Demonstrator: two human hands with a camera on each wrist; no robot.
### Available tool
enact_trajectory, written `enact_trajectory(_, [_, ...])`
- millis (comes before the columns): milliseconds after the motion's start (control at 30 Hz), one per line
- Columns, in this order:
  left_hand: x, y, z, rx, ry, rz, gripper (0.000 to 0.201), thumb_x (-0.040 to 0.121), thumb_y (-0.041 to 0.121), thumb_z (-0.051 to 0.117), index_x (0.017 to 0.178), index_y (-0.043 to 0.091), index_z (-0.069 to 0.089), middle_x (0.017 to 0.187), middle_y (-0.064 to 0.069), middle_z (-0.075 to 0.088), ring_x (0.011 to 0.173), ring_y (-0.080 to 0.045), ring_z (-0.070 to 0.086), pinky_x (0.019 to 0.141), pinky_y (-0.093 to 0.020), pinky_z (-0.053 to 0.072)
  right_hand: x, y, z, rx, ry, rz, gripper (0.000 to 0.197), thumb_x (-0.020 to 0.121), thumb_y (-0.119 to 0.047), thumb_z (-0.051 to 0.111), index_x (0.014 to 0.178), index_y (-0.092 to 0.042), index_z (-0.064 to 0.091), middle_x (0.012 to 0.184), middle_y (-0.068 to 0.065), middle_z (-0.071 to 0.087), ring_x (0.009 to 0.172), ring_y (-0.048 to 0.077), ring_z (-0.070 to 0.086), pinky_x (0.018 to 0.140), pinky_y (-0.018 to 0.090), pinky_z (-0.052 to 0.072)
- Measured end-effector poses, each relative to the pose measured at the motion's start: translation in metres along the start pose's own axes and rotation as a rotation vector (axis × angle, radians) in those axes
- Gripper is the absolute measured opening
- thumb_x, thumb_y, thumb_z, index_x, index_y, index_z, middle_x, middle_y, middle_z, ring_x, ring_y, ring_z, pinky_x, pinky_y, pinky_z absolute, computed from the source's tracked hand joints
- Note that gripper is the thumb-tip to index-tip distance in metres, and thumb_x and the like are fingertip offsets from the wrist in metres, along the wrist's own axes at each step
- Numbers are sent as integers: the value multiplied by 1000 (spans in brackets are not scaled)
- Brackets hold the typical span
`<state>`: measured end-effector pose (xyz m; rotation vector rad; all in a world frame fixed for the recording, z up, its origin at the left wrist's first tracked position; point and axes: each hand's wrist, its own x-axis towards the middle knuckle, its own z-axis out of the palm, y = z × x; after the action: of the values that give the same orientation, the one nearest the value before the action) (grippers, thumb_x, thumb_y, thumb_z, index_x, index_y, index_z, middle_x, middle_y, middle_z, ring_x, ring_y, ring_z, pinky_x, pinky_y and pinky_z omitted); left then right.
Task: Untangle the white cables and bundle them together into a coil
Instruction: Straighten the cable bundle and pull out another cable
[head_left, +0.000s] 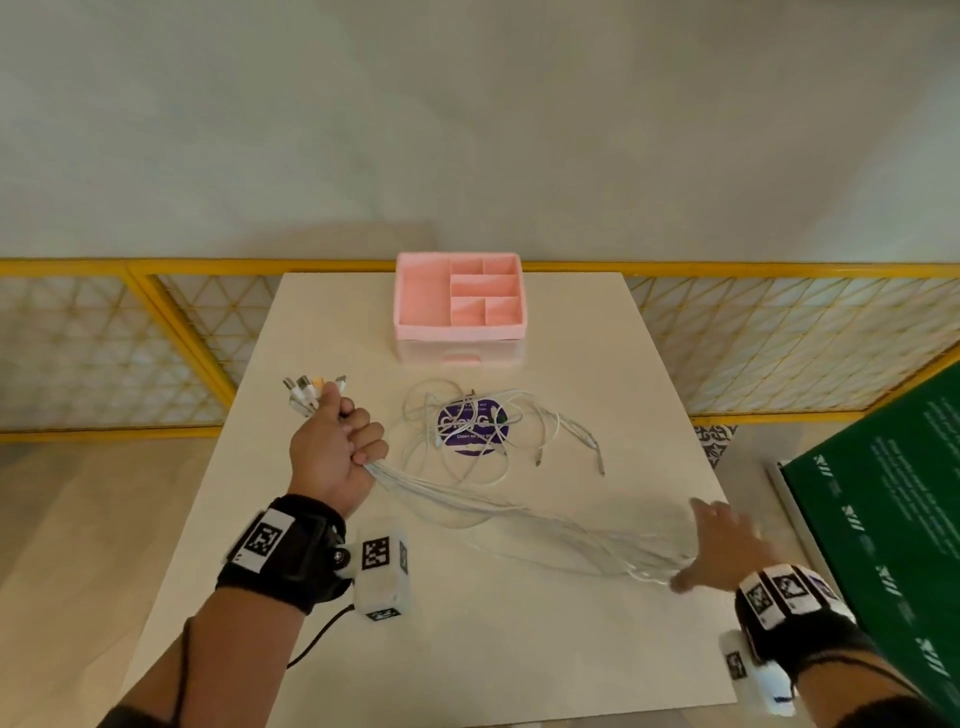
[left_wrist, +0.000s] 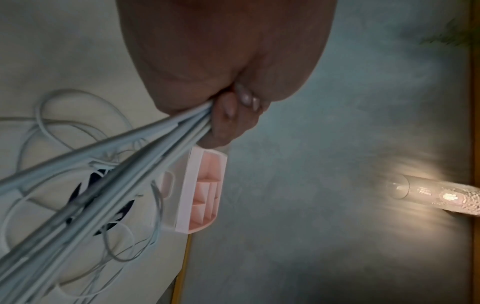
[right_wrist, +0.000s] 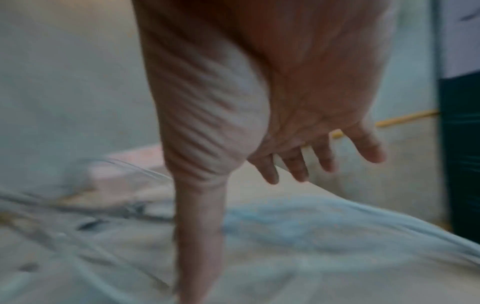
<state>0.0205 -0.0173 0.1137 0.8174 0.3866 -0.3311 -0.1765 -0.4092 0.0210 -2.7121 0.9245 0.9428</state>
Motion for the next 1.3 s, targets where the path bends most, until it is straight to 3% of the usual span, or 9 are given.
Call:
enact_trajectory(100, [-9, -22, 1, 35, 29, -19, 44, 104, 44, 45, 67, 20, 42, 51, 7, 28, 38, -6, 22, 35, -20, 21, -43, -87, -27, 340, 84, -490, 126, 58, -59, 88, 156, -28, 16, 160, -4, 19, 148, 19, 16, 121, 42, 25])
enact_trajectory(167, [-17, -44, 3, 67, 34, -40, 42, 104, 43, 46, 69, 20, 41, 52, 6, 30, 39, -7, 25, 36, -20, 25, -70, -148, -30, 508, 67, -756, 111, 64, -54, 87, 154, -31, 26, 153, -8, 33, 141, 8, 31, 119, 32, 28])
enact_trajectory(267, [-26, -67, 3, 65, 25, -69, 39, 104, 42, 46, 72, 19, 42, 57, 3, 35, 43, -10, 32, 41, -24, 34, -81, -216, -9, 498, -76, -878, 70, 84, -51, 73, 142, -28, 42, 116, -5, 64, 101, 12, 61, 97, 33, 49])
enact_trajectory(367, [-26, -68, -5, 119, 36, -79, 37, 104, 39, 47, 74, 18, 45, 64, -1, 52, 52, -14, 46, 55, -29, 42, -73, -234, 17, 411, -56, -871, 32, 98, -51, 50, 102, -20, 55, 84, -1, 60, 76, 21, 58, 76, 38, 48])
enact_trajectory(533, [-27, -63, -28, 130, -14, -108, 22, 104, 25, 48, 97, 9, 60, 69, 0, 46, 55, -13, 45, 67, -32, 44, -60, -200, 32, 273, 11, -745, 47, 100, -60, 37, 66, -27, 41, 67, -7, 48, 72, 20, 53, 72, 38, 43])
enact_trajectory(767, [-18, -70, -26, 74, 6, -166, 7, 94, 19, 66, 95, 15, 61, 60, 1, 44, 45, -12, 38, 55, -31, 40, -54, -180, 39, 151, 90, -676, 49, 99, -62, 33, 64, -28, 39, 67, -8, 48, 71, 18, 53, 69, 36, 44])
enact_trajectory(900, [-10, -67, -19, 90, 28, -152, 18, 94, 32, 65, 95, 15, 60, 61, 1, 47, 42, -11, 34, 49, -26, 34, -61, -178, 40, 126, 92, -682, 46, 101, -59, 32, 73, -25, 45, 72, -6, 51, 71, 18, 50, 71, 37, 46])
enact_trajectory(1067, [-4, -59, -18, -61, -24, -259, 57, 87, 68, 54, 66, 15, 58, 53, 0, 47, 38, -15, 34, 53, -28, 31, -59, -169, 38, 154, 67, -652, 41, 101, -57, 35, 76, -26, 46, 82, 0, 58, 80, 24, 58, 72, 35, 43])
enact_trajectory(1300, [-1, -59, -17, -49, 9, -264, 30, 91, 27, 44, 64, 16, 47, 51, 3, 36, 37, -12, 26, 47, -22, 29, -67, -184, 21, 296, -8, -743, 38, 91, -61, 53, 79, -25, 49, 77, -5, 57, 75, 20, 60, 72, 38, 47])
